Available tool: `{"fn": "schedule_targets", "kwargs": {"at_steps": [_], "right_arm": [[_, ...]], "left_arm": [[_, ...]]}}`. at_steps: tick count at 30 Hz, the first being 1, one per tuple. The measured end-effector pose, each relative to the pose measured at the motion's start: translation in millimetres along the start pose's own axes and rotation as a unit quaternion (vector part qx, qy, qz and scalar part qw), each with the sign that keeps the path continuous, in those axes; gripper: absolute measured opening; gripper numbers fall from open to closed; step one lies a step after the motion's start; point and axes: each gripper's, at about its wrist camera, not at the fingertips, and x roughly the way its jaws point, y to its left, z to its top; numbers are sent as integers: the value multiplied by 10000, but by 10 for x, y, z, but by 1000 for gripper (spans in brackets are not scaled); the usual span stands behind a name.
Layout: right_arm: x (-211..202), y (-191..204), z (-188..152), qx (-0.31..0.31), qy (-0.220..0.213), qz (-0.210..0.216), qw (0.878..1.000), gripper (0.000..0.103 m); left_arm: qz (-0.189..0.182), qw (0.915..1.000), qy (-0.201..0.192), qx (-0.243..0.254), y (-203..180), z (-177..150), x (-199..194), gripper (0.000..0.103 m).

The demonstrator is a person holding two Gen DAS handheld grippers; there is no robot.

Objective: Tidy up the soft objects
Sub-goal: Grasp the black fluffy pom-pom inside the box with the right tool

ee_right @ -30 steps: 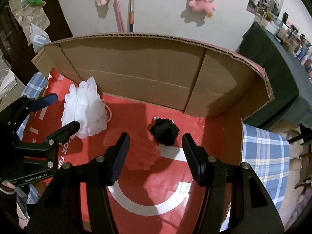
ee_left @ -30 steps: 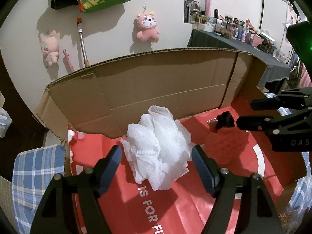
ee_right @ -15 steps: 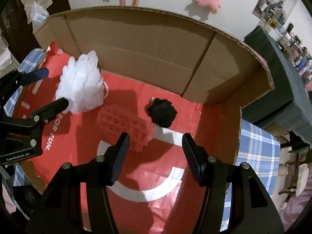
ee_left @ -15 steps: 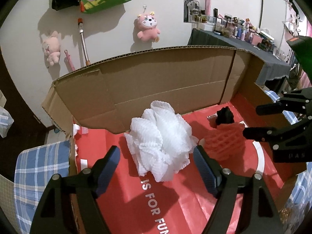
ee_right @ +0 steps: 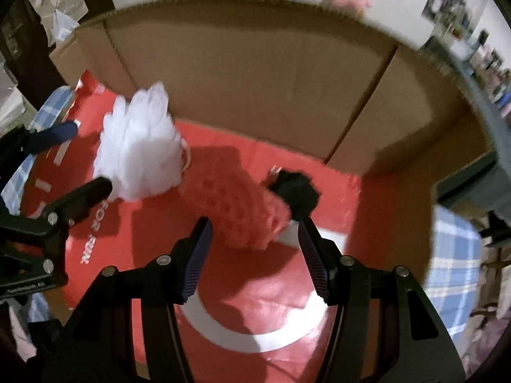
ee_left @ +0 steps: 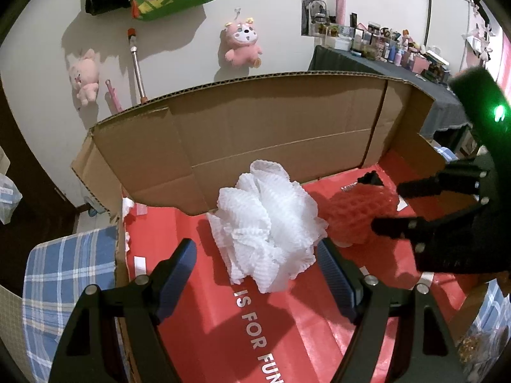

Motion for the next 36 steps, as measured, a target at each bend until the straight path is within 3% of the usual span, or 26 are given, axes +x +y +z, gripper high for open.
{"fn": "schedule_targets", "kwargs": {"at_steps": [3, 10, 17, 25, 26, 29, 36], "right_arm": [[-79, -49, 5, 27, 19, 167, 9999, 55], [-253, -303, 75, 537, -275, -52, 9982, 55], [26, -412, 300, 1282, -58, 22, 9917, 55], [328, -475, 377, 1597, 311, -76, 9866, 54], [373, -492, 372, 1653, 374, -29, 9855, 53], [469, -507, 352, 1680, 529, 72, 9843, 33], [270, -561, 305, 1663, 125, 225, 9857, 26]], "left_arm": [[-2, 10000, -19, -15, 14, 6, -9, 80], [-36, 9999, -61, -105, 21, 51, -5, 80], [-65, 9999, -100, -84, -32, 118, 11, 80], [-27, 9999, -114, -91, 11, 142, 47, 80], [-33, 9999, -110, -110, 19, 141, 53, 80], [-32, 9998, -112, -132, 23, 142, 69, 80], [-15, 9998, -159, -84, -1, 139, 38, 80]]}}
